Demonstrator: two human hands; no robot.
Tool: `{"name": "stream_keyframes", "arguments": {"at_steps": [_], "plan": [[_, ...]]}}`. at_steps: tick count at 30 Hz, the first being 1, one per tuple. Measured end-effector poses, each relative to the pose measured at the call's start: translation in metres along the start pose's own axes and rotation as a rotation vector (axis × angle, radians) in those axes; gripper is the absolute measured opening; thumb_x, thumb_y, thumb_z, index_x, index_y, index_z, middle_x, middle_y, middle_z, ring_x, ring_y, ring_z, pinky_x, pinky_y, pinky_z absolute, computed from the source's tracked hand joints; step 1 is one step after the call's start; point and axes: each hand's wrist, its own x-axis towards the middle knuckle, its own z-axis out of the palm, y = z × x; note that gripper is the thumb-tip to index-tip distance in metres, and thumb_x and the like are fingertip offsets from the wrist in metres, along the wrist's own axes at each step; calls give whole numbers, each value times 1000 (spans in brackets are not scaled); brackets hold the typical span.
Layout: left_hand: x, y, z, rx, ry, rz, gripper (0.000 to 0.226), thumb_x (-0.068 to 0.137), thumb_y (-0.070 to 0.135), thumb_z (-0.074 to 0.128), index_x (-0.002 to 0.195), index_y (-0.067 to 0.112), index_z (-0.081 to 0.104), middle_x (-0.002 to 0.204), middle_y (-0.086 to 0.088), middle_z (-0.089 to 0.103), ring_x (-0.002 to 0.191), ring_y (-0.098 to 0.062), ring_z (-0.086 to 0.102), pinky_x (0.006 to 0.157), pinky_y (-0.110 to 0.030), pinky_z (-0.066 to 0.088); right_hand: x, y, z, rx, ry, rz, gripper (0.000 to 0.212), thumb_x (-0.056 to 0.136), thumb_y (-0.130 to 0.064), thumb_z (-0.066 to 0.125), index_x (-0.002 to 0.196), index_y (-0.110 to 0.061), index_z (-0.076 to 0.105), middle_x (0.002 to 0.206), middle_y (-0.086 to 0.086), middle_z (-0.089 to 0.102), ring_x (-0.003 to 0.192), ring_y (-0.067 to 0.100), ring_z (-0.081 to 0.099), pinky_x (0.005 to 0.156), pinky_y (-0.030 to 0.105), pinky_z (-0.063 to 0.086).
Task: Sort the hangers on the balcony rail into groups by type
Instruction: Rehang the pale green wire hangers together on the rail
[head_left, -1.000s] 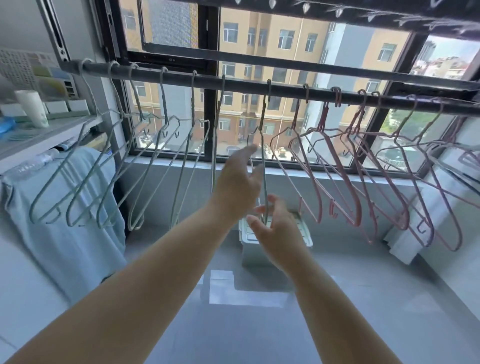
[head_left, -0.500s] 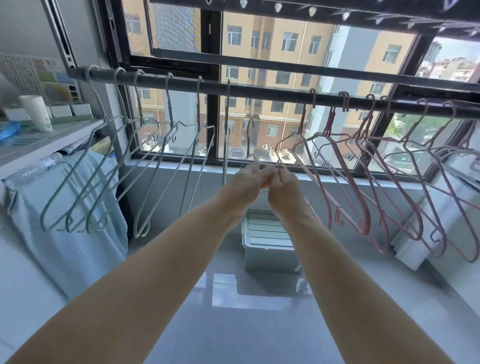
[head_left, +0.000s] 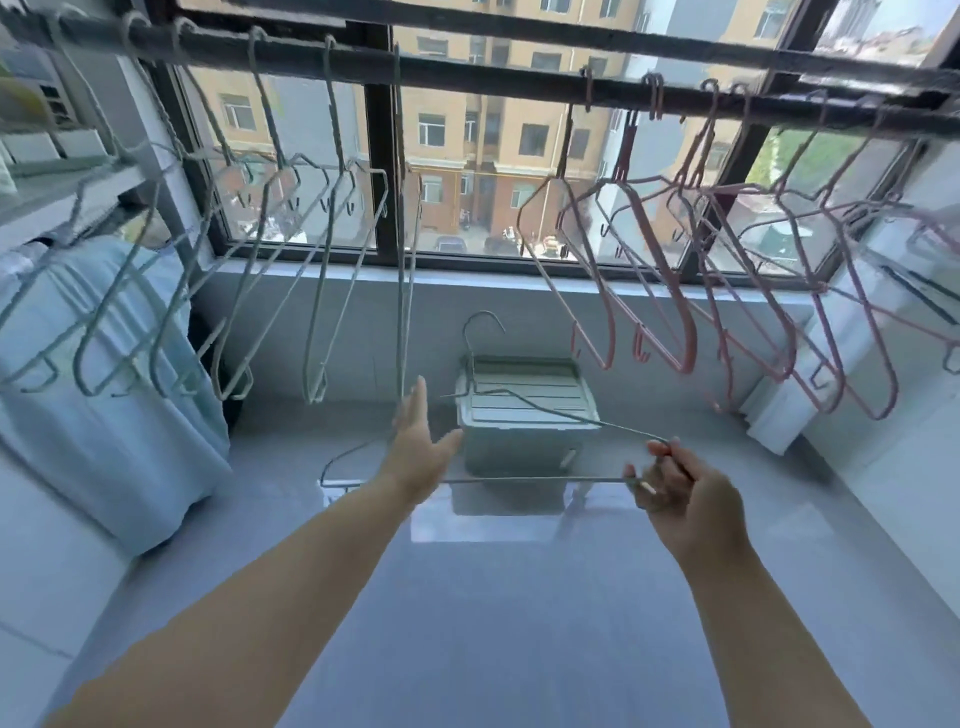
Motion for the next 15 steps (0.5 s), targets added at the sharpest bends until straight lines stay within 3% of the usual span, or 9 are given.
{"name": "stream_keyframes", "arguments": {"at_steps": [3, 5, 7, 8, 9, 11, 13, 15], "plan": [[-2, -28, -10, 391, -1, 27, 68, 91, 33, 48, 145, 20, 10, 153, -4, 21, 142, -25, 12, 115, -39, 13, -7, -8, -32, 86, -31, 7, 26, 89, -17, 42, 67, -10, 51, 33, -9, 22, 34, 9, 27, 60, 21, 51], [-7, -37, -17, 530, 20, 21, 47, 91, 37, 46, 136, 24, 36, 131, -1, 50, 126, -24, 38, 101, -36, 26, -8, -11, -47, 101, -73, 26, 21, 84, -20, 45, 66, -11, 52, 34, -8, 19, 34, 9, 29, 59, 19, 53], [-14, -42, -23, 497, -29, 12, 19, 91, 36, 44, 100, 29, 60, 92, 3, 63, 95, -21, 54, 87, -35, 33, -3, -9, -58, 44, -55, 57, 27, 91, -19, 39, 68, -11, 51, 34, -9, 23, 36, 9, 33, 63, 21, 54], [-17, -44, -26, 410, -63, 31, 19, 91, 31, 44, 81, 30, 60, 74, 4, 59, 79, -21, 53, 79, -34, 37, 2, -5, -62, -19, -7, 69, 30, 94, -19, 36, 69, -11, 51, 34, -7, 31, 39, 9, 38, 65, 24, 53], [-23, -45, -27, 333, -86, 32, 26, 92, 23, 45, 69, 30, 57, 64, 4, 53, 67, -20, 48, 69, -31, 38, 8, 0, -64, -151, 62, 71, 30, 96, -18, 36, 72, -11, 52, 41, -4, 45, 45, 11, 43, 66, 25, 48], [-33, -47, -28, 285, -102, 14, 32, 92, 12, 46, 65, 24, 57, 58, 2, 47, 59, -17, 41, 58, -27, 32, 20, 13, -67, -603, 237, 33, 17, 94, -17, 42, 92, -9, 57, 84, 8, 60, 71, 18, 52, 67, 29, 38], [-44, -47, -25, 281, -109, -2, 25, 92, 11, 46, 73, 17, 61, 59, 1, 48, 57, -16, 40, 55, -25, 30, 24, 30, -64, -996, 327, -6, 32, 89, -13, 49, 120, -6, 48, 120, 16, 47, 104, 28, 49, 84, 35, 40], [-54, -47, -19, 240, -94, -17, 21, 92, 11, 45, 83, 14, 63, 59, 2, 48, 55, -13, 39, 51, -17, 30, 12, 49, -49, -1200, 187, -101, 43, 85, -9, 52, 127, -6, 42, 131, 16, 41, 118, 31, 43, 100, 42, 37]]}}
